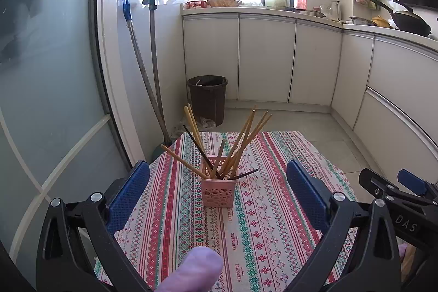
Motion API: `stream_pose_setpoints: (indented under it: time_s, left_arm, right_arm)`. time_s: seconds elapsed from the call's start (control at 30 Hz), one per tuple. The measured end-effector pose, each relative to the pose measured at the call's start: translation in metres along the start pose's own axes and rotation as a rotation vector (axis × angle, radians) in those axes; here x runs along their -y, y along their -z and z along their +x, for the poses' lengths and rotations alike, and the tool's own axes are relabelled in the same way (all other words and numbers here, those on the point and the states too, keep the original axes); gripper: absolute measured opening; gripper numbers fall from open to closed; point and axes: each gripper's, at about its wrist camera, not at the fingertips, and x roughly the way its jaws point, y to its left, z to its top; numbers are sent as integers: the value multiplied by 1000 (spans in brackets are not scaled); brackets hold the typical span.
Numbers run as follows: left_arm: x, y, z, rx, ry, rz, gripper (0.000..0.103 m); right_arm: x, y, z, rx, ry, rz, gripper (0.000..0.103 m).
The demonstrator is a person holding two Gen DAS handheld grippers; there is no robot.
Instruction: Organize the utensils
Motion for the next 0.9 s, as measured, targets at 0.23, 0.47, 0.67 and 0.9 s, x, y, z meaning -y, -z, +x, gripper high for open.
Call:
stream_pose_setpoints:
  time_s: [0.23,0.47,0.67,0.9]
  left_arm:
    - [-1,1,1,0,-2,-1,96]
    - [-1,3,3,-4,-7,7,96]
    - [-2,4,4,1,-10,19,94]
    - [3,3,1,15,-16,41,87]
  right_arm:
    - [0,1,1,-8,-3,6,97]
    - [0,0,1,-8,-4,6,97]
    - [1,0,2,-13,-4,3,97]
    - [1,1,2,-12,-3,-2,97]
